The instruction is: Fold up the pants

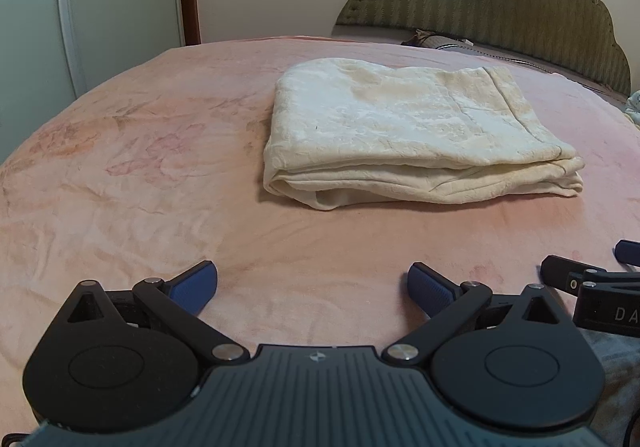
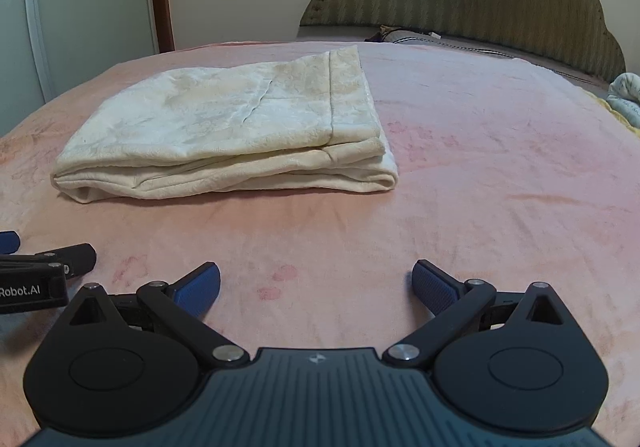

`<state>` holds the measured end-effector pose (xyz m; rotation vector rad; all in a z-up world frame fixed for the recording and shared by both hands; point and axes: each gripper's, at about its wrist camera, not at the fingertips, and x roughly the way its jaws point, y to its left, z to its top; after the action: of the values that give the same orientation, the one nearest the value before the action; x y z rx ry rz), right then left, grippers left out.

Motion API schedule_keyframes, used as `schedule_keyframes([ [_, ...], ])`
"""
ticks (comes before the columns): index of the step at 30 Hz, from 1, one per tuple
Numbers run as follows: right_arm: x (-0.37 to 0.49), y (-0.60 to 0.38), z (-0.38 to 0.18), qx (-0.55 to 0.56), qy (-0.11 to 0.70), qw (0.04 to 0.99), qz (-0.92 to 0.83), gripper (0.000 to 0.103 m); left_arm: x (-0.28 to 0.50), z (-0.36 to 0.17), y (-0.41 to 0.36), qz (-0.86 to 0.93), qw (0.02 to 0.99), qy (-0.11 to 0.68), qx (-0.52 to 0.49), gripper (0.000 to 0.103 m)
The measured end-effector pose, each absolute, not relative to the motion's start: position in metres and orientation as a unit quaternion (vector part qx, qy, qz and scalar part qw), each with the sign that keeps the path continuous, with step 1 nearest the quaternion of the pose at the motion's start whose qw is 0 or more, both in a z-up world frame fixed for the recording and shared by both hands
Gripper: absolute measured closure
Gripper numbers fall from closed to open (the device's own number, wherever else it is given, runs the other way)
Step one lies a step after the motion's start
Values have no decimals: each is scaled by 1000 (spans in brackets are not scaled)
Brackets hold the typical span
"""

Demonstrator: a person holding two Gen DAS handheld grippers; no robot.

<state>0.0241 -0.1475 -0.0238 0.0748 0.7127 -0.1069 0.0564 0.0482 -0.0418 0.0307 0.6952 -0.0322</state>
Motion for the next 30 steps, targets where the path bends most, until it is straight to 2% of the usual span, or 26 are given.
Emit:
schedule_keyframes([
  [10, 20, -157, -23, 60, 341, 938, -35, 0, 50, -42, 41, -27, 942, 333, 42, 0],
  [15, 24, -146, -25, 25, 351, 935, -46, 0, 52, -43, 43, -30, 941, 336, 34, 0],
  [30, 22, -150, -25, 30, 350, 935, -44, 0, 52, -44, 44, -32, 940, 337, 28, 0],
])
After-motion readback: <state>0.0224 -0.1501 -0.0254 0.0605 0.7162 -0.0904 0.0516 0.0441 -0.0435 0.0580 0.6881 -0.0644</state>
